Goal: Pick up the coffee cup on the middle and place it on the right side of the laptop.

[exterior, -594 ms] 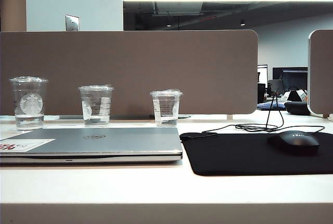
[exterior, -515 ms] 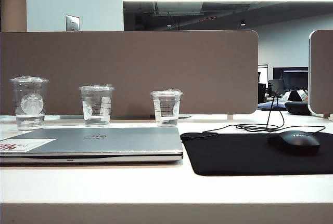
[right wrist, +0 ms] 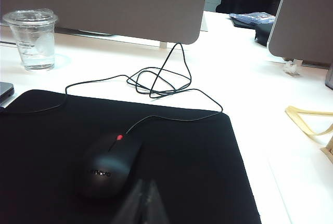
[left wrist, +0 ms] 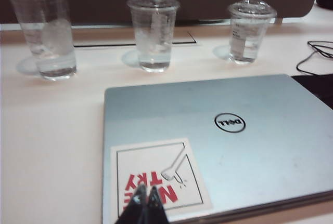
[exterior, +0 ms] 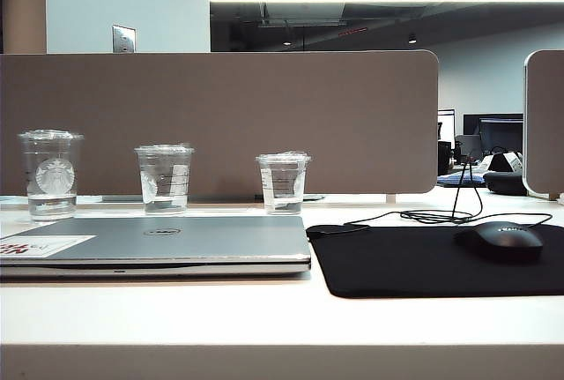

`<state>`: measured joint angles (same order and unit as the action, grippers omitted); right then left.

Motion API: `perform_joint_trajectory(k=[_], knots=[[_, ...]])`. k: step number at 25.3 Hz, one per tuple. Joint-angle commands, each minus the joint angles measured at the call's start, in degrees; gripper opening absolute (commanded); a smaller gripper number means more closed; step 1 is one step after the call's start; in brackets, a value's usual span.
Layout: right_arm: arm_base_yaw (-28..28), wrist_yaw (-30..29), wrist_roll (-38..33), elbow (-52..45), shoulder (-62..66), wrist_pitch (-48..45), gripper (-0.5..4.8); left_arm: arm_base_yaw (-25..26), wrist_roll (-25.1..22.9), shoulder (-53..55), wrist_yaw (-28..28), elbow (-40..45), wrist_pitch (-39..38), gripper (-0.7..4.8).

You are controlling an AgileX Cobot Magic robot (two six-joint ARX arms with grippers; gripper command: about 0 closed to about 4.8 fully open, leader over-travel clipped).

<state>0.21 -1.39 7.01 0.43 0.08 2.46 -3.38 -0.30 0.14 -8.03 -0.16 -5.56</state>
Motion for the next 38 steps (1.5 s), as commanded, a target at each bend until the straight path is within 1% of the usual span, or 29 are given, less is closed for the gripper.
perform_joint_trajectory(k=[1,3,4,6,7,8,9,10,11,14,16,17,18,19,22,24,25,26,28,29,31,34,35,38], knots=[[-0.02,-0.04,-3.34,-0.35,-0.13,-3.61,-0.01,0.07,1.42,0.02,0.72,-0.33,2.40,-0.06],[0.00,0.66,-8.00,-0.20,-0.13,-5.40,-0.02,0.07,1.42,0.02,1.36,-1.01,2.99,-0.06],[0.00,1.57,-9.88,-0.13,-0.13,-6.38,-0.02,0.07,1.62,0.02,3.02,-1.99,3.04,-0.06],[-0.02,3.58,-15.10,0.59,-0.11,-8.09,-0.03,0.07,4.02,0.02,5.51,-4.42,2.69,-0.06],[0.00,4.17,-16.55,1.31,-0.11,-8.20,-0.03,0.09,5.64,0.02,6.93,-6.43,2.16,-0.06],[0.00,4.55,-17.29,2.45,0.00,-8.35,-0.03,0.09,5.92,0.02,7.52,-8.41,1.27,-0.06],[0.00,4.79,-18.23,4.61,0.44,-8.48,-0.03,0.09,5.88,0.26,9.14,-12.76,-1.03,-0.06],[0.00,4.92,-18.71,5.90,0.85,-8.70,-0.03,0.09,5.77,0.98,10.03,-14.99,-1.77,-0.06],[-0.02,4.92,-19.10,7.78,1.57,-8.76,-0.03,0.09,5.09,2.10,11.06,-17.75,-2.54,-0.06],[0.00,5.22,-17.44,13.90,5.35,-8.79,-0.03,0.09,5.09,6.69,11.76,-24.81,-2.38,-0.06],[0.00,5.35,-15.08,18.58,9.46,-8.92,-0.03,0.04,5.09,10.56,10.43,-29.51,-1.97,-0.06],[-0.04,5.14,-14.10,22.82,14.10,-9.73,-0.03,0.07,5.07,13.97,7.72,-33.07,-0.85,-0.06],[-0.04,4.55,-14.01,25.42,17.49,-10.64,-0.03,0.07,5.31,15.87,6.67,-34.80,0.79,-0.06],[-0.04,1.20,-13.57,30.38,24.50,-12.52,-0.03,0.07,5.90,18.80,5.20,-36.98,5.55,-0.06],[-0.07,-5.03,-8.59,38.58,35.12,-12.61,-0.03,0.07,6.78,21.81,5.01,-37.94,14.71,-0.06],[-0.68,-7.61,-7.80,44.15,41.18,-10.58,-0.03,0.07,6.78,23.58,5.05,-37.94,18.84,-0.06],[-1.38,-8.24,-7.82,47.65,44.37,-8.59,-0.03,0.07,6.78,24.90,5.18,-37.94,20.26,-0.06],[-2.34,-8.83,-7.82,53.18,49.72,-4.81,-0.03,0.09,6.62,27.26,5.86,-38.03,20.92,-0.06],[-3.39,-10.64,-7.85,58.51,55.52,-1.49,-0.03,0.11,5.77,31.12,5.09,-38.21,20.65,-0.06],[-3.78,-11.78,-7.85,60.57,57.96,-0.20,-0.03,0.09,5.51,32.96,3.56,-38.53,20.13,-0.06],[-4.55,-15.28,-7.85,64.35,62.49,2.62,-0.03,0.11,5.22,37.42,-0.07,-40.28,17.22,-0.06],[-5.92,-19.19,-7.82,67.67,67.14,5.03,-0.03,0.02,5.22,43.54,-2.86,-43.69,13.07,-0.06],[-6.54,-19.37,-7.76,68.65,69.57,4.96,-0.03,-0.04,5.49,47.98,-5.49,-46.23,11.80,-0.06],[-7.02,-19.30,-6.21,69.26,72.37,4.63,-0.03,-0.04,5.66,54.71,-6.27,-50.66,10.12,-0.06]])
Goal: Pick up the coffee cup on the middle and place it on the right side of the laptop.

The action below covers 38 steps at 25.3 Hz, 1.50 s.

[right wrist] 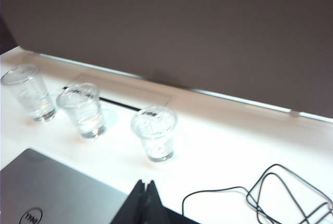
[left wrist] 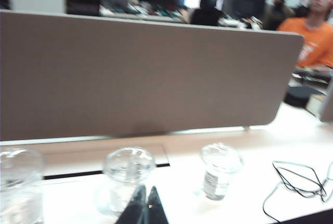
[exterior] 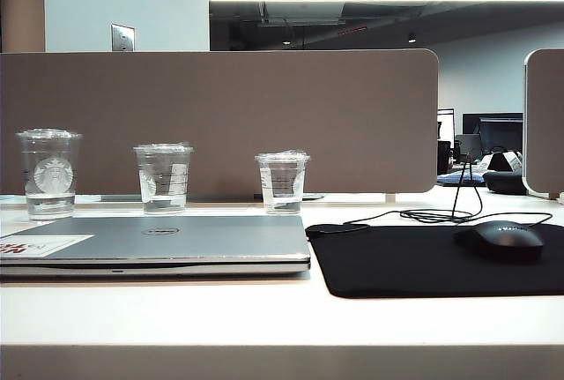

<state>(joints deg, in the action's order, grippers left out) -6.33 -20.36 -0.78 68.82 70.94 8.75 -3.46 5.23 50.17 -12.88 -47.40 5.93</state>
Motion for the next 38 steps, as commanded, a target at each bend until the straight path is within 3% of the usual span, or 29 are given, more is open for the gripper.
perform_joint_trajectory(k=[1,6,8,11,13,14,15,18,25,32,38], knots=[[-0.74,-0.22,1.55,0.87,2.21,-1.77,-0.03,0.13,0.11,6.58,-1.42,-4.87,-2.23,-0.06],[-2.23,-2.89,2.58,1.05,6.88,-3.15,-0.03,0.15,-4.02,17.07,-1.44,-12.72,-7.30,-0.03],[-3.50,-5.11,2.54,2.62,9.70,-3.52,-0.03,0.13,-6.88,21.51,-1.49,-15.52,-8.55,0.76],[-4.42,-8.41,2.36,5.44,13.09,-3.30,-0.03,0.13,-8.94,25.16,-1.33,-16.63,-8.37,2.60],[-5.33,-9.01,2.36,7.65,15.26,-3.17,-0.03,0.15,-10.99,26.58,-1.31,-16.63,-8.20,3.51],[-5.79,-9.18,2.36,9.94,17.55,-3.30,-0.03,0.15,-13.70,28.24,-1.31,-16.63,-7.89,4.40],[-5.81,-9.16,2.36,11.02,18.73,-3.45,-0.03,0.15,-14.75,28.96,-1.29,-16.61,-7.43,4.68],[-6.47,-9.11,2.21,14.69,22.80,-3.45,-0.03,0.15,-18.14,32.30,-1.20,-16.61,-5.07,4.79],[-6.45,-8.94,2.08,19.91,29.48,-3.63,-0.03,0.09,-18.08,43.69,0.20,-16.63,2.47,4.79],[-6.34,-7.63,2.38,19.93,31.74,-5.05,-0.03,-0.20,-12.63,56.59,0.22,-16.94,14.80,4.79],[-6.34,-7.67,2.56,19.93,32.92,-4.17,-0.03,-0.83,-11.58,63.43,0.24,-21.46,16.41,4.79]])
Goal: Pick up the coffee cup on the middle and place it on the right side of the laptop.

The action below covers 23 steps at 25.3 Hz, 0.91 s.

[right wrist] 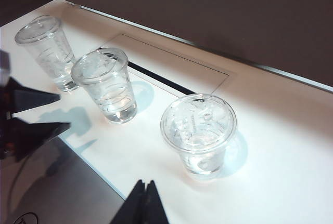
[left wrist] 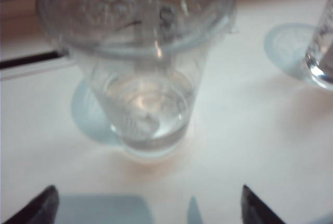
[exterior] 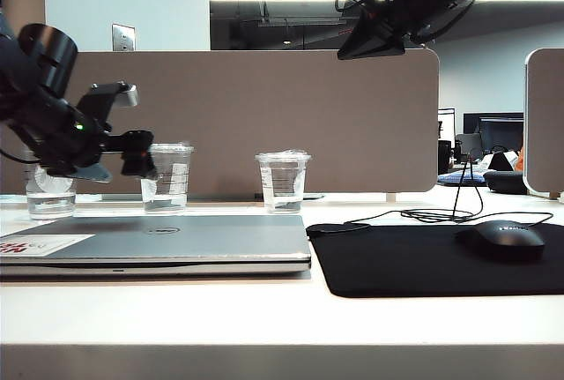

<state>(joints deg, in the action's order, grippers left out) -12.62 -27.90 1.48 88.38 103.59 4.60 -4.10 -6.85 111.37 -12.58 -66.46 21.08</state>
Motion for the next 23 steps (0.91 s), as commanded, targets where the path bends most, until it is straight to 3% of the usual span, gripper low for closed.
perform_joint_trajectory(k=[1,9,14,23], knots=[[-0.02,-0.20,0.31,0.37,0.50,0.35,-0.03,-0.20,0.76,3.28,-0.09,-3.50,1.27,4.79],[0.20,-0.33,0.52,0.35,2.32,2.73,-0.03,-0.66,1.11,11.50,3.15,-14.27,0.68,4.79],[1.55,-0.52,0.50,0.35,3.72,3.30,-0.03,-1.05,1.11,16.13,2.71,-22.16,-3.93,4.79],[4.24,-0.72,0.48,0.33,4.11,3.80,-0.03,-1.88,1.07,18.01,3.89,-24.74,-1.53,4.79]])
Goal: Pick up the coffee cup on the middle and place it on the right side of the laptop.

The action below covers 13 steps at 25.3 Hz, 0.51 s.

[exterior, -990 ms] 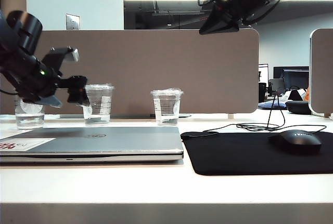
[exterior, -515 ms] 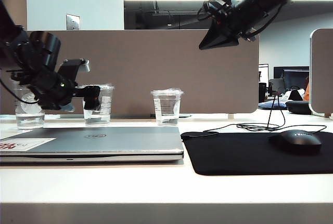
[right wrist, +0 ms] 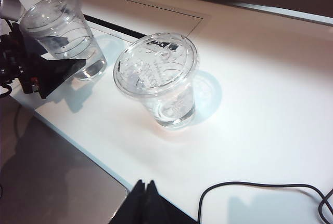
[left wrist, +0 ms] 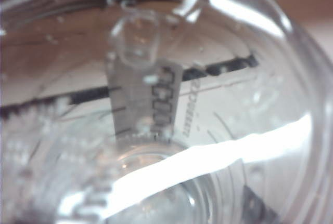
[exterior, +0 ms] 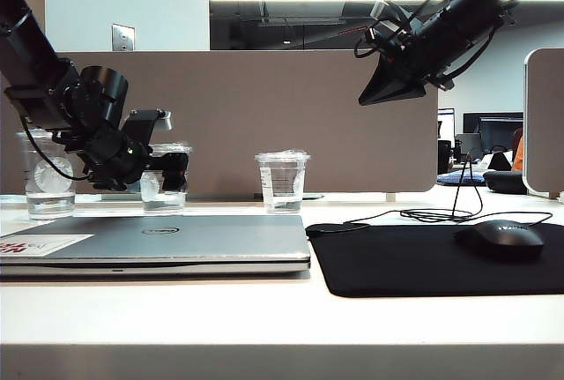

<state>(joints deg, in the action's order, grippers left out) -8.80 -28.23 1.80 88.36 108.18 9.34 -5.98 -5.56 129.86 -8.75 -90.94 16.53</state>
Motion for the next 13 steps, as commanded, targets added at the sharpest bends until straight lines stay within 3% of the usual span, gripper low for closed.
perform_joint_trajectory(k=[1,13], knots=[[0.44,-0.39,0.15,0.35,-0.48,-0.94,-0.03,0.00,-0.22,-0.48,-0.11,-0.26,3.78,4.79],[0.42,-0.42,0.15,0.35,-0.48,-0.55,-0.03,-0.11,-0.20,-0.46,-2.82,-0.28,5.35,4.79]])
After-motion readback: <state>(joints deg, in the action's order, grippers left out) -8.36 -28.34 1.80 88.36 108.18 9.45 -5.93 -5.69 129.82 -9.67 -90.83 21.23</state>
